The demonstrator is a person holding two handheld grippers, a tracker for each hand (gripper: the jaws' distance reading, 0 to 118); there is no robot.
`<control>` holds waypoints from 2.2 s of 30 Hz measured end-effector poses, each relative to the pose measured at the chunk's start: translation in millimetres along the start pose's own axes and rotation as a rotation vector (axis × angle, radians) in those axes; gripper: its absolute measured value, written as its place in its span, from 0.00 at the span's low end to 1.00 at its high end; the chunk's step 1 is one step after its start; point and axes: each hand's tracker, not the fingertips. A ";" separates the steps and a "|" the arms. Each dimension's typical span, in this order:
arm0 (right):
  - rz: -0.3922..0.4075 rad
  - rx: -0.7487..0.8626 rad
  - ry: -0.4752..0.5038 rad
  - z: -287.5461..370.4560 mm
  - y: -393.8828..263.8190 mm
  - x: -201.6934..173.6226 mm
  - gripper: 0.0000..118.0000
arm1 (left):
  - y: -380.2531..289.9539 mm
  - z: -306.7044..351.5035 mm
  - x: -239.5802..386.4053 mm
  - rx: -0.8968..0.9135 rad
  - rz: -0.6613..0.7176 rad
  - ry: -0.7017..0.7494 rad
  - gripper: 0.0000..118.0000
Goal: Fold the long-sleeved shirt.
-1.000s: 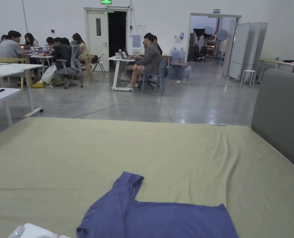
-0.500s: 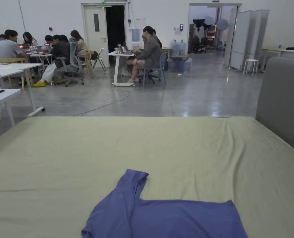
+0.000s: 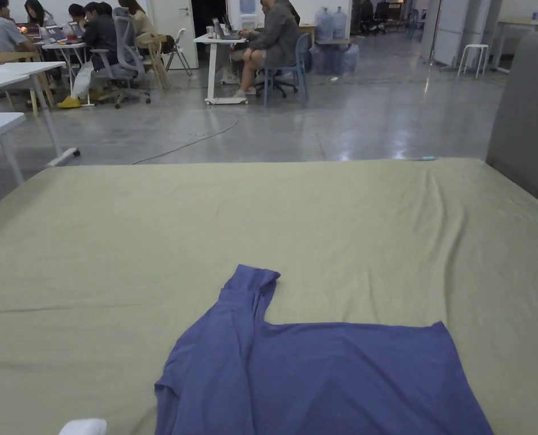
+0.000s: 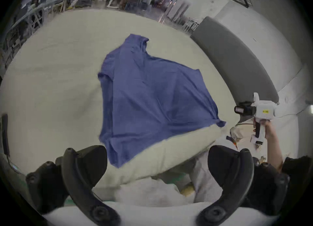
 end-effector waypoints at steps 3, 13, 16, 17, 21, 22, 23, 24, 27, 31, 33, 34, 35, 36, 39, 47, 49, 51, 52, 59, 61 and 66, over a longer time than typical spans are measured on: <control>-0.027 0.028 0.052 -4.7 -3.1 -22.8 0.03 | -16.1 -25.0 4.4 -0.098 0.053 0.077 0.00; -0.045 0.043 0.200 -39.2 27.5 -66.2 0.00 | 218.7 -116.8 20.7 -0.026 -0.145 0.083 0.00; -0.046 0.059 0.218 -50.2 37.5 -71.7 0.00 | 335.8 -181.7 13.0 -0.075 -0.137 0.127 0.84; -0.068 0.059 0.240 -56.1 39.5 -72.6 0.00 | 368.1 -206.6 7.7 -0.127 -0.121 0.178 1.00; -0.136 0.034 0.289 -75.4 41.4 -73.5 0.00 | 450.5 -273.1 -13.0 -0.076 -0.002 0.317 0.97; -0.133 0.030 0.292 -76.9 40.7 -73.8 0.00 | 465.5 -289.4 -16.3 -0.072 -0.001 0.312 0.97; -0.129 0.025 0.298 -77.6 39.9 -73.8 0.00 | 476.5 -303.6 -18.6 -0.073 -0.013 0.318 0.97; -0.114 0.021 0.309 -78.4 40.8 -74.2 0.00 | 476.4 -315.2 -20.0 -0.073 -0.019 0.351 0.97; -0.103 0.024 0.312 -82.6 46.7 -75.8 0.00 | 487.7 -350.7 -27.5 -0.127 -0.007 0.308 0.95; -0.092 0.043 0.327 -80.1 49.5 -78.4 0.00 | 495.1 -386.5 -42.6 -0.147 -0.056 0.418 0.54; -0.106 0.043 0.361 -79.2 48.2 -78.4 0.00 | 495.6 -392.3 -48.7 -0.158 -0.063 0.389 0.43; -0.109 0.040 0.364 -79.5 48.3 -78.9 0.00 | 494.5 -391.9 -52.1 -0.173 -0.046 0.373 0.43; -0.107 0.041 0.360 -79.0 46.3 -79.9 0.00 | 494.6 -386.0 -53.1 -0.165 -0.032 0.355 0.41; -0.099 0.042 0.345 -79.4 45.9 -81.7 0.00 | 491.9 -377.0 -52.0 -0.142 -0.018 0.351 0.39; -0.083 0.032 0.332 -79.0 41.9 -82.2 0.00 | 489.7 -347.9 -44.5 -0.060 -0.055 0.414 0.00; -0.072 0.055 0.367 -60.1 37.5 -94.1 0.00 | 438.3 -248.8 5.7 -0.078 -0.157 0.363 0.00; -0.067 0.068 0.376 -51.9 37.5 -96.8 0.00 | 429.2 -226.0 12.1 -0.054 -0.150 0.373 0.00; -0.053 0.088 0.373 -40.3 39.0 -100.3 0.00 | 409.0 -200.9 21.3 -0.012 -0.130 0.348 0.00; -0.040 0.105 0.377 -32.3 39.4 -102.3 0.00 | 397.3 -187.0 25.7 -0.020 -0.149 0.335 0.00; -0.007 0.147 0.404 5.8 34.8 -114.2 0.00 | 273.5 -125.3 58.5 -0.025 -0.263 0.277 0.00; 0.011 0.143 0.414 14.9 28.8 -117.8 0.00 | 232.5 -125.0 53.7 -0.051 -0.270 0.258 0.00; 0.046 0.116 0.419 22.0 18.4 -127.4 0.00 | 153.8 -162.0 17.9 -0.169 -0.212 0.314 0.00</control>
